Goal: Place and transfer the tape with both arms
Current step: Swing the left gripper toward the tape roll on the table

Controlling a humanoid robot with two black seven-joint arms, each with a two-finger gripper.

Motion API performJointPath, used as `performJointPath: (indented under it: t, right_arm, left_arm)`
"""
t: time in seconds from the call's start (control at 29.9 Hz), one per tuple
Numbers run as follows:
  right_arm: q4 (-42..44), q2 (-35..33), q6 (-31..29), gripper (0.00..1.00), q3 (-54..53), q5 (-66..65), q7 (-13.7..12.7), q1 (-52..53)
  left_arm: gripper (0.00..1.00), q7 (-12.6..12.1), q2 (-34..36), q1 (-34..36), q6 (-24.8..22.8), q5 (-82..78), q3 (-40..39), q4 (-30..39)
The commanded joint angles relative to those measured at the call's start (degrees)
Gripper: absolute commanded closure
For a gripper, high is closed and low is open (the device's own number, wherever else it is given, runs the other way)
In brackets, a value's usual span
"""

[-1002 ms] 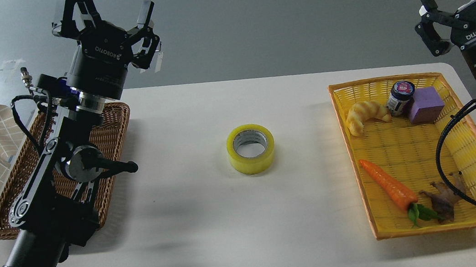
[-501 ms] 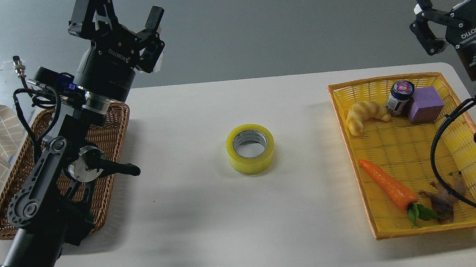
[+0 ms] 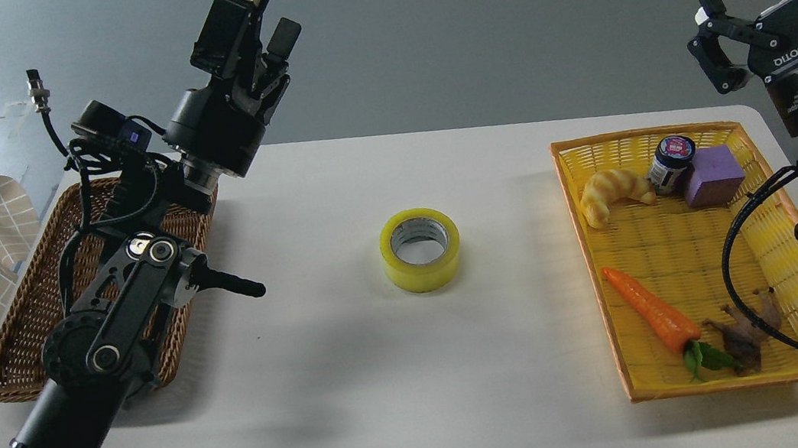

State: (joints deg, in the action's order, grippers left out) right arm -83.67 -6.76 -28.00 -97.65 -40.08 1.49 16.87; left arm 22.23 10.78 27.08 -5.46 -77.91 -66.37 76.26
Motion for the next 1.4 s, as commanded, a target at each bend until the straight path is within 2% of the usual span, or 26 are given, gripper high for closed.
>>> performJointPath:
  t: [0.0, 0.3, 0.63, 0.7, 0.77, 0.8, 0.87, 0.94, 1.1, 1.14, 1.2, 1.37]
  right_arm:
    - [-0.08, -0.01, 0.00, 0.00, 0.09, 0.00, 0.00, 0.09]
    - [0.18, 0.17, 0.00, 0.00, 0.09, 0.00, 0.00, 0.00]
    - [-0.17, 1.22, 0.00, 0.00, 0.00, 0.09, 0.00, 0.09]
    - [-0.44, 1.75, 0.00, 0.00, 0.00, 0.09, 0.00, 0.09]
    - [-0.61, 1.75, 0.00, 0.00, 0.00, 0.09, 0.00, 0.44]
    - [-0.61, 1.75, 0.00, 0.00, 0.00, 0.09, 0.00, 0.44]
    - [-0.87, 1.66, 0.00, 0.00, 0.00, 0.09, 0.00, 0.62]
    - [-1.23, 1.57, 0.00, 0.00, 0.00, 0.09, 0.00, 0.62]
    - [-1.23, 1.75, 0.00, 0.00, 0.00, 0.09, -0.09, 1.15]
    - [-1.23, 1.75, 0.00, 0.00, 0.00, 0.09, 0.00, 1.23]
    - [-1.23, 1.84, 0.00, 0.00, 0.00, 0.09, 0.00, 1.15]
    - [-1.23, 1.84, 0.00, 0.00, -0.17, 0.09, 0.00, 1.15]
  left_arm:
    - [0.00, -0.17, -0.06, 0.08, 3.52, -6.18, 2.20, 0.12]
    - [0.00, -3.07, -0.33, -0.62, 4.58, -26.29, 4.66, -0.41]
    - [0.00, -4.30, 0.03, -0.45, 5.99, -38.01, 11.70, -3.65]
    - [0.00, -5.26, -0.15, -0.09, 6.08, -40.82, 12.31, -6.73]
    - [0.00, -7.54, -0.06, -0.18, 6.60, -43.98, 12.49, -9.45]
    - [0.00, -7.55, -0.06, -0.18, 6.61, -43.99, 12.49, -9.46]
    - [0.00, -10.18, -0.58, -0.18, 6.78, -46.00, 12.58, -12.26]
    - [0.00, -11.67, -0.68, -0.09, 6.96, -46.28, 14.23, -14.37]
    - [0.00, -13.88, -0.15, -0.18, 8.98, -46.54, 21.62, -15.26]
    - [0.00, -14.92, -0.15, -0.18, 9.07, -46.63, 22.76, -15.35]
    - [0.00, -16.69, -0.06, -0.27, 9.16, -46.80, 23.91, -15.61]
    - [0.00, -18.28, -0.24, -0.09, 9.42, -47.09, 24.71, -17.63]
